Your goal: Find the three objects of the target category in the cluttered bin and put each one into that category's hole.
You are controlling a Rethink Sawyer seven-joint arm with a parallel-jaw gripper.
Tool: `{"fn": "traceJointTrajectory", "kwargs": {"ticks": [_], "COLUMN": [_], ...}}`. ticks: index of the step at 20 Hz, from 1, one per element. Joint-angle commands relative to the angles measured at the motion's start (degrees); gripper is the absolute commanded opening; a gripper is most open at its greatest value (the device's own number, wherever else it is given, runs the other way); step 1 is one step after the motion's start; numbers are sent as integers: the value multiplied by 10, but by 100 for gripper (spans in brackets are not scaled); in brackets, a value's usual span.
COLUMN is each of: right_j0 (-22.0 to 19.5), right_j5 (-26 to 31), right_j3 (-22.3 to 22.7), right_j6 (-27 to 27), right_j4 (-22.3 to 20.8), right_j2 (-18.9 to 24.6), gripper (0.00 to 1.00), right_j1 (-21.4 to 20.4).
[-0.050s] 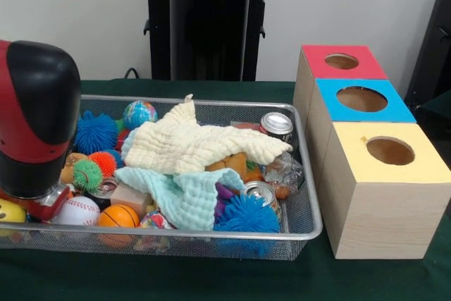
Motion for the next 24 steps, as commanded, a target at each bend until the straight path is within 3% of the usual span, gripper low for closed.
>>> {"fn": "traceJointTrajectory", "kwargs": {"ticks": [1, 3, 5, 7, 8, 10, 11, 13, 14, 15, 17, 21, 24], "right_j0": [-61, -58, -50, -48, -52, -44, -56, -99, -104, -132, -76, -31, -47], "right_j5": [-900, -850, -801, -747, -732, -734, -722, -683, -676, -649, -685, -720, -698], "right_j3": [-231, -207, -171, -107, -75, -55, -33, 25, 36, 48, 2, -48, -26], "right_j6": [-10, 27, 111, 196, 214, 256, 234, 126, 99, 25, 147, 250, 207], "right_j4": [-290, -285, -312, -345, -355, -380, -368, -321, -315, -281, -338, -394, -368], "right_j2": [54, 41, 23, 8, 5, -7, 0, 31, 34, 61, 13, -19, -6], "gripper": [0, 0, 0, 0, 0, 0, 0, 0, 0, 0, 0, 0, 0], "right_j1": [360, 343, 314, 276, 262, 247, 243, 241, 238, 251, 235, 234, 233]}}
